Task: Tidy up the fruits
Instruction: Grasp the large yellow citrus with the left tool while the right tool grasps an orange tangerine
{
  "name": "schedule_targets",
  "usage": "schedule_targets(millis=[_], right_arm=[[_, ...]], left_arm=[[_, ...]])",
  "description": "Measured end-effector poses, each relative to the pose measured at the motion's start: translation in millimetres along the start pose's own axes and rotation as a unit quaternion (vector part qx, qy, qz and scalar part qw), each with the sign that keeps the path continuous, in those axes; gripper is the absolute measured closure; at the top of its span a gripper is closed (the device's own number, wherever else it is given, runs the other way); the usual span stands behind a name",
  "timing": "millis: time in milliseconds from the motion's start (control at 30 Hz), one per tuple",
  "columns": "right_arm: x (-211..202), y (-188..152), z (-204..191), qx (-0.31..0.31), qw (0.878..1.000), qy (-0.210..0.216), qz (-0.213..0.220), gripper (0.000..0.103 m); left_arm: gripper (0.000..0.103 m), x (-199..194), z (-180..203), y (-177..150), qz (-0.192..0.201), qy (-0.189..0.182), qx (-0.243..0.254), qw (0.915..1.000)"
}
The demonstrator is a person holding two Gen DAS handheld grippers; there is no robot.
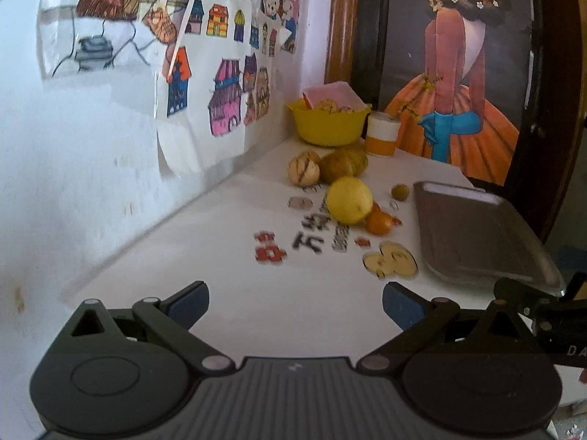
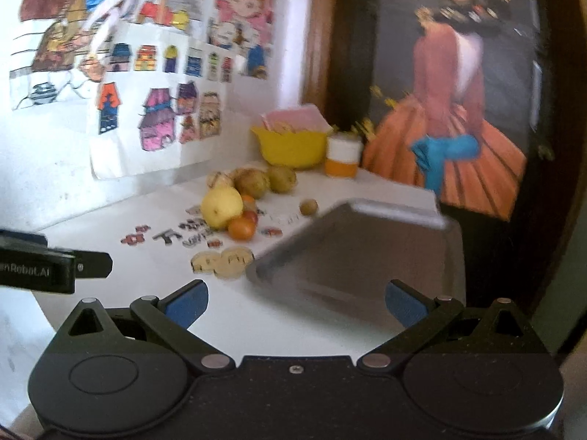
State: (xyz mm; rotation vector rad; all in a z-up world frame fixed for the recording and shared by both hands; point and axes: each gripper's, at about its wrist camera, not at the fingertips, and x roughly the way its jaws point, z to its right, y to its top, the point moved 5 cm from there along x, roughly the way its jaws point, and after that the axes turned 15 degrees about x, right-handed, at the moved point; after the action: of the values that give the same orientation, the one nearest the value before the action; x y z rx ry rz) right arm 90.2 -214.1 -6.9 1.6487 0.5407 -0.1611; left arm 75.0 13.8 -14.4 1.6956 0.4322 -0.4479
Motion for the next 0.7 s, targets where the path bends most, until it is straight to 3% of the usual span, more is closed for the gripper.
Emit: schedule_targets(millis=[167, 400, 700], right_arm=[[30, 32, -8, -0.045, 0.997, 0.050, -0.034, 0.001], [84, 51, -30, -0.124, 0.984, 0.108, -0.065, 0.001], [144, 46, -34, -0.133, 0.976, 0.123, -0.122, 0.001]], left_arm=[[0.001, 20, -14, 33, -0.008, -0.013, 0.014, 0.9998], [0.001, 68, -22, 77, -0.033, -0.066, -0.002, 0.9973], [0.001, 135, 0, 97, -0.068, -0.102, 0.018, 0.9923]])
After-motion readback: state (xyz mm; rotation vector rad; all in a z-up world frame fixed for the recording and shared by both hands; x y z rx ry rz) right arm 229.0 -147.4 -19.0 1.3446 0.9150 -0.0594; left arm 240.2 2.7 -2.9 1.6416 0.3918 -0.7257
